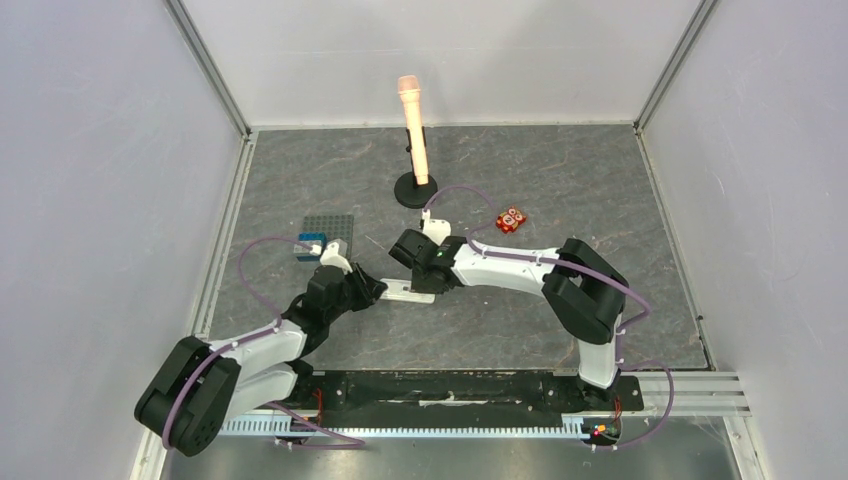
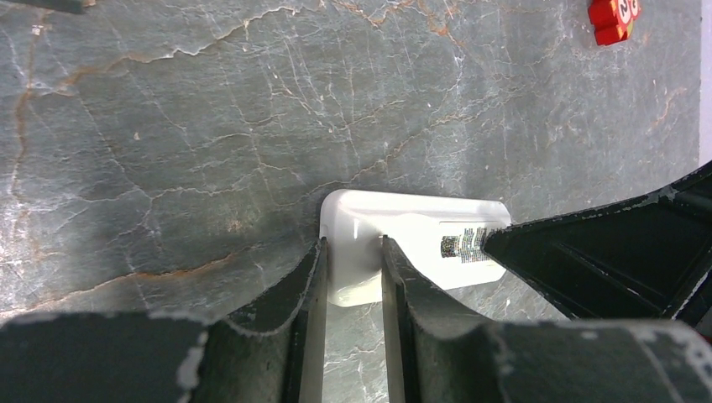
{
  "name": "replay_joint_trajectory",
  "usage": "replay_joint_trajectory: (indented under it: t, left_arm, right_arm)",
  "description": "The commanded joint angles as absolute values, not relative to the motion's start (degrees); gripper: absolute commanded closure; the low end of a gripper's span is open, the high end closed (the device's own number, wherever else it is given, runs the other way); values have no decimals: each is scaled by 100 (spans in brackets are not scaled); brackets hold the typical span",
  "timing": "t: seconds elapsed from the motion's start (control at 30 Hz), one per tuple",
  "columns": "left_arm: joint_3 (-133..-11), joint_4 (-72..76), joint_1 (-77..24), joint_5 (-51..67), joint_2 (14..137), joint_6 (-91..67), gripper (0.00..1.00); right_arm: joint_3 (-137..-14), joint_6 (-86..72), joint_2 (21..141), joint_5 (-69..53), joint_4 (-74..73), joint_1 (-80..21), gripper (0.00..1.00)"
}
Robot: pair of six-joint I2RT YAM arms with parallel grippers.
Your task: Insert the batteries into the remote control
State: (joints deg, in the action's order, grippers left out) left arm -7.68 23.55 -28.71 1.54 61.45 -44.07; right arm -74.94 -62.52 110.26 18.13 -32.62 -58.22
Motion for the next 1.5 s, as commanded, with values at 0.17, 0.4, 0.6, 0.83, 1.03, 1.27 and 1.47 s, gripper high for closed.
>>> replay_joint_trajectory:
  t: [0.17,0.4,0.6,0.83,1.03,1.27,1.47]
  left_arm:
    - [-976,1782,-3182,1101,5998,-4140,72]
    - [-897,1757,-3182,1187,5980,-4269,68]
    - [-947,1767,-3182,1222,6077,-4397,66]
    - [-976,1916,-3186,1441,6107,-4679,65]
    - [-859,2316,-3223,1739,6197,-5270,66]
    - [-824,2426,-3287,1630,6323,-5642,67]
    - [-906,2208,-3305,1467,6412,-5791,67]
  right_arm:
    - [-7067,-6030,11814,2265,-3522,-5826,62]
    - [-7094,-5907,11014,2221,-3193,-5810,42]
    - [-7047,-5788,10613,1988,-3041,-5726,38]
    - [-6651,-5553,10129,2172,-2981,-5601,41]
    - [-6628,-4959,10104,2284,-2958,-5548,52]
    - [-6760,-4459,10117,2242,-2969,-5545,54]
    - [-6781,-4037,10116,2007,-2998,-5546,53]
